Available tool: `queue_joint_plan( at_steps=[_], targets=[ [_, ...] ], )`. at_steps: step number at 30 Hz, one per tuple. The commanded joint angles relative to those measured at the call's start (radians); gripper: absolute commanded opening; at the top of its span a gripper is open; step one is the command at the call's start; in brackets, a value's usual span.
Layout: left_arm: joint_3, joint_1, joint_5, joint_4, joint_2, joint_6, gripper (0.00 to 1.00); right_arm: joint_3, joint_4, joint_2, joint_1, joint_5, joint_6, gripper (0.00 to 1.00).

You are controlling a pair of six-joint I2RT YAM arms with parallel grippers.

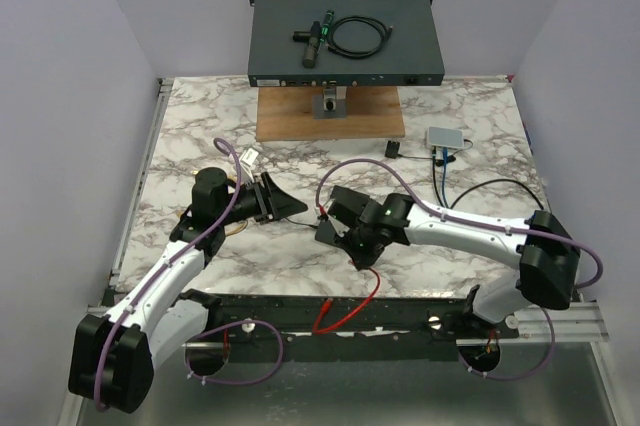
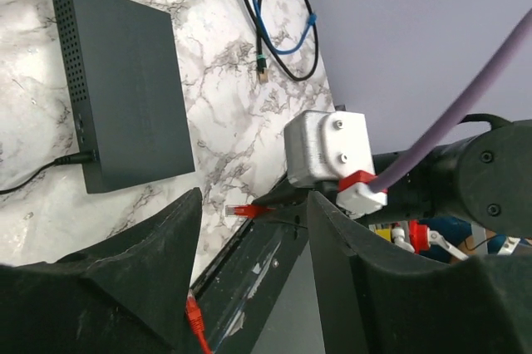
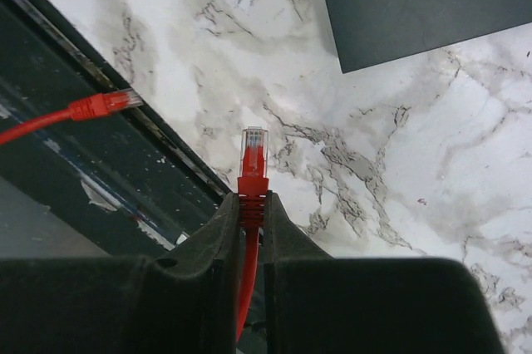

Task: Insert the plug into the switch port
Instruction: Insert the connector into the switch port.

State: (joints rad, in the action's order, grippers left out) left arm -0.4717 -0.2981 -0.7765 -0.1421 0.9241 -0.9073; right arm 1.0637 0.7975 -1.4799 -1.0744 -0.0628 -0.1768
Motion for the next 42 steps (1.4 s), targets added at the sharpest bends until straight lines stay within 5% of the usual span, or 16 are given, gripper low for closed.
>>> queue_joint_plan(
  at_steps=[1, 22, 42],
  targets=[
    [-0.012, -0.009, 0.054, -0.002, -0.007, 0.042, 0.52, 0.072, 0.102, -0.054, -0.006, 0.073, -0.010, 0.01],
    [-0.028, -0.009, 0.081, 0.068, -0.037, 0.089, 0.52, 0.135, 0.130, -0.295, 0.032, 0.227, 0.137, 0.01],
    [-0.025, -0.009, 0.125, 0.122, -0.051, 0.121, 0.51, 0.020, -0.267, -0.239, 0.073, 0.278, 0.377, 0.01]
  ],
)
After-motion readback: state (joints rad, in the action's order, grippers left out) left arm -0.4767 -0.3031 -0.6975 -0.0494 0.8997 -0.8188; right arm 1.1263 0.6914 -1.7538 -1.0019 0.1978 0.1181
